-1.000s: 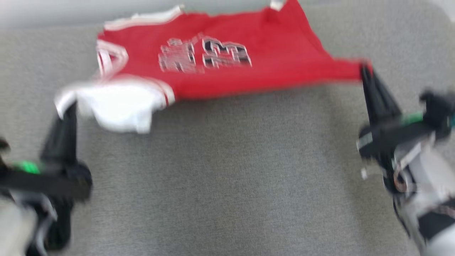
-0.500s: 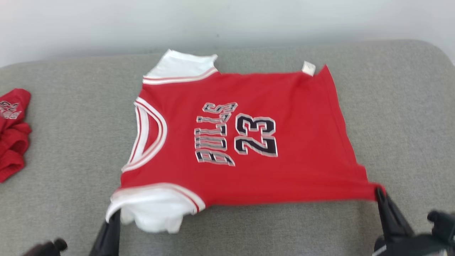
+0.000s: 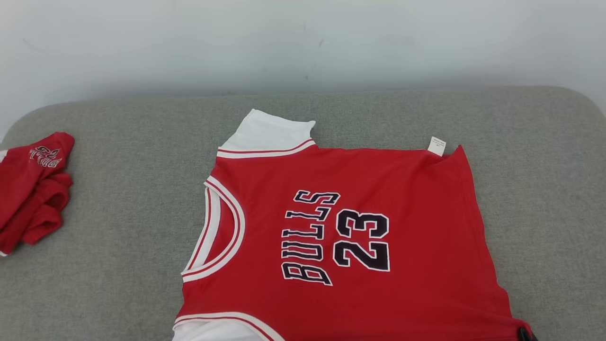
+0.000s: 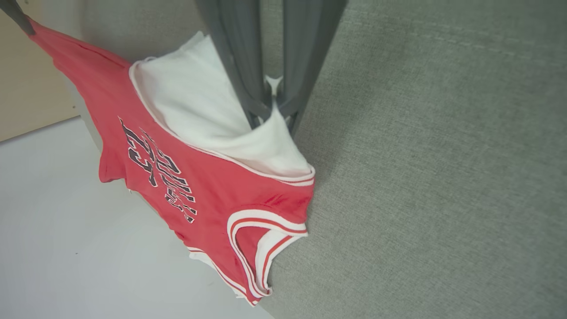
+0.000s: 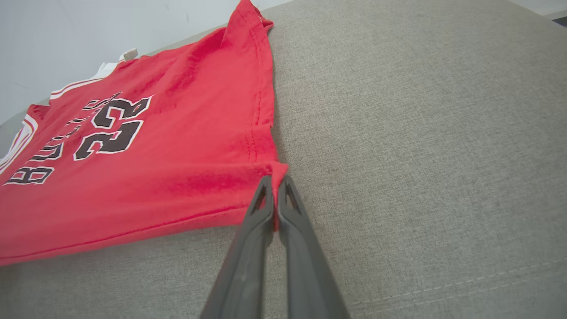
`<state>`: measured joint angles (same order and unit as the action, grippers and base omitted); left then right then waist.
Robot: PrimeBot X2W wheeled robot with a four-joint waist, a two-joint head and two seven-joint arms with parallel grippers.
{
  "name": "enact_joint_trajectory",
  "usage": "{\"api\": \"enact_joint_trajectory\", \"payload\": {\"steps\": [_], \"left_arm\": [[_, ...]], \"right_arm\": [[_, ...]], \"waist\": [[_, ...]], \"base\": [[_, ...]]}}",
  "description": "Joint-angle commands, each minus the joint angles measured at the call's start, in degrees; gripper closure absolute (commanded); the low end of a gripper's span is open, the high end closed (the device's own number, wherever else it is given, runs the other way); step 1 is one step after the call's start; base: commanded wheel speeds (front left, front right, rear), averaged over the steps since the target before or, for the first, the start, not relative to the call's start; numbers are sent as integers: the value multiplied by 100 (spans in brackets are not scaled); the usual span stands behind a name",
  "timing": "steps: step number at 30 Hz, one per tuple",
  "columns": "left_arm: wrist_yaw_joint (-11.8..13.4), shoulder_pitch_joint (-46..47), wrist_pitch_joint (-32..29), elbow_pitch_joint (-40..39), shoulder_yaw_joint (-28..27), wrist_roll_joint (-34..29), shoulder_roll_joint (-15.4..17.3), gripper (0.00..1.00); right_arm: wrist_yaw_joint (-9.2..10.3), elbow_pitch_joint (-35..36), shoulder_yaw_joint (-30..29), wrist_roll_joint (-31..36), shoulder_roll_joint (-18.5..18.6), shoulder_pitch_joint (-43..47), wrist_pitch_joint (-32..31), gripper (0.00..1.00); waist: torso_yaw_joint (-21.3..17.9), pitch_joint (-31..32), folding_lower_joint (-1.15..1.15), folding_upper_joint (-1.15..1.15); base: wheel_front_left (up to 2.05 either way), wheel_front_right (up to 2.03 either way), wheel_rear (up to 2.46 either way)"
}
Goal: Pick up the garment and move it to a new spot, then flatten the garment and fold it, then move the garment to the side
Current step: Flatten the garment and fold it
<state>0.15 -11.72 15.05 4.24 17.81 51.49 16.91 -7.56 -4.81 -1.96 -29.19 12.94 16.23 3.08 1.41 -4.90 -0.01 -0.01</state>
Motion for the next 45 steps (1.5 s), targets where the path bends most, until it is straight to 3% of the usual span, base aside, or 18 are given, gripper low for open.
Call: {"api": "enact_joint_trajectory", "payload": {"steps": [1,15,24,40,41,42,43,44,45], "left_arm": [[15,-28,16,26,-27,-70,-16,100],[-124,727,-48,150,69,-320,-110,100],[-223,1567,-181,606,111,-374,-157,100],[-617,3355,-130,2703,243,-502,-250,100],[-630,3419,-118,2821,283,-546,-253,100],[-648,3473,-96,2906,327,-591,-268,100],[-665,3514,-78,2994,351,-627,-290,36],[-662,3544,-68,3065,363,-666,-304,0],[-665,3573,-39,3122,364,-711,-313,0]], "right_arm": [[16,28,-41,26,-12,1,-5,100],[16,-35,407,117,42,-709,-115,100],[16,-562,736,77,119,-1559,-151,100],[16,-2649,1286,-80,116,-3388,447,100],[16,-2752,1310,-75,123,-3457,550,91],[16,-2844,1334,-78,126,-3505,627,39],[16,-2933,1376,-105,121,-3530,685,0],[16,-3014,1422,-128,118,-3550,736,0],[16,-3063,1466,-122,148,-3562,786,0]], "waist": [[-10,-4,1,1],[-184,16,1,1],[-286,-114,1,1],[-413,-431,1,1],[-406,-425,1,1],[-395,-417,1,1],[-383,-401,1,1],[-379,-378,1,1],[-369,-358,1,1]], "base": [[0,0,0],[0,0,0],[0,0,0],[0,0,0],[0,0,0],[0,0,0],[0,0,0],[0,0,0],[0,0,0]]}}
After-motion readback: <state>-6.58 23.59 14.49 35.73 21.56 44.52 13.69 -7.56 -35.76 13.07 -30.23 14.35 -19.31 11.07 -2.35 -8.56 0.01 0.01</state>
